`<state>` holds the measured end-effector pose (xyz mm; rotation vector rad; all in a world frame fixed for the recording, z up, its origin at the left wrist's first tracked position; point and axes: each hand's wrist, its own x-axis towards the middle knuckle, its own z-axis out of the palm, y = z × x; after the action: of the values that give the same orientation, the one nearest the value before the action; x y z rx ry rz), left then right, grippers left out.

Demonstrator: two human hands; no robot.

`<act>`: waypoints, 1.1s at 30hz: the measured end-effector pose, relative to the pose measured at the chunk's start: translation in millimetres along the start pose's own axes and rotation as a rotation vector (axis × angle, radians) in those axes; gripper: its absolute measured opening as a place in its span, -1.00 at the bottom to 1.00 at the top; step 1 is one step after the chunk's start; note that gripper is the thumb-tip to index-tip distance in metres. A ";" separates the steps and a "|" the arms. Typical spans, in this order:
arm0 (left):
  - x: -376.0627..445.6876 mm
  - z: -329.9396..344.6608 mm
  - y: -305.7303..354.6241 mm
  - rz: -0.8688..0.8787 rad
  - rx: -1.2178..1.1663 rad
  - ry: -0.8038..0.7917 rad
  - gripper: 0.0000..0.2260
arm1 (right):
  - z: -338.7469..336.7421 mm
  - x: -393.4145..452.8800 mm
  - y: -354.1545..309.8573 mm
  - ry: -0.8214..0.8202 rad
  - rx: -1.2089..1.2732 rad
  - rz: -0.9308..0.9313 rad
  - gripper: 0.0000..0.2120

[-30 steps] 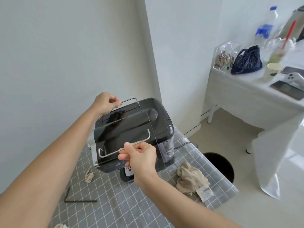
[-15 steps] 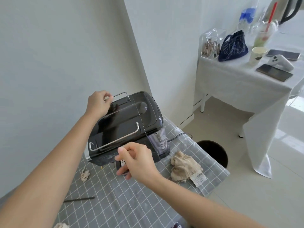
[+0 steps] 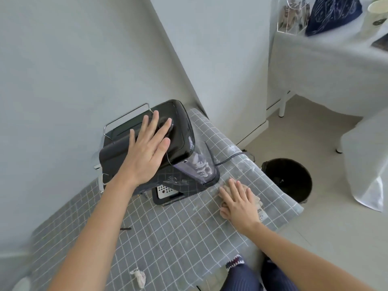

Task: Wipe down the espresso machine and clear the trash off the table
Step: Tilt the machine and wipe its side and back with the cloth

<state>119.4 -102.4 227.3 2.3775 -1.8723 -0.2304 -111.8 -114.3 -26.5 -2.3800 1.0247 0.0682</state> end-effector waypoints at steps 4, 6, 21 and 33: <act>-2.0 -3.6 1.0 0.066 -0.043 -0.043 -0.54 | 4.1 -10.2 22.2 0.321 0.270 -0.132 -0.68; -1.7 -6.2 -0.8 0.094 -0.059 -0.072 -0.54 | -21.7 -20.6 7.6 0.370 0.666 0.078 -0.76; 1.7 -3.9 -8.0 0.207 -0.069 -0.056 -0.58 | -109.0 75.2 -133.7 0.898 1.446 0.339 -0.67; 0.8 -3.0 -7.9 0.215 -0.038 -0.027 -0.58 | -57.0 35.1 -194.9 0.953 1.609 0.327 -0.56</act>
<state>127.7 -101.3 228.8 2.1372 -2.0957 -0.2772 37.6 -56.0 102.9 -0.6586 1.0939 -1.3172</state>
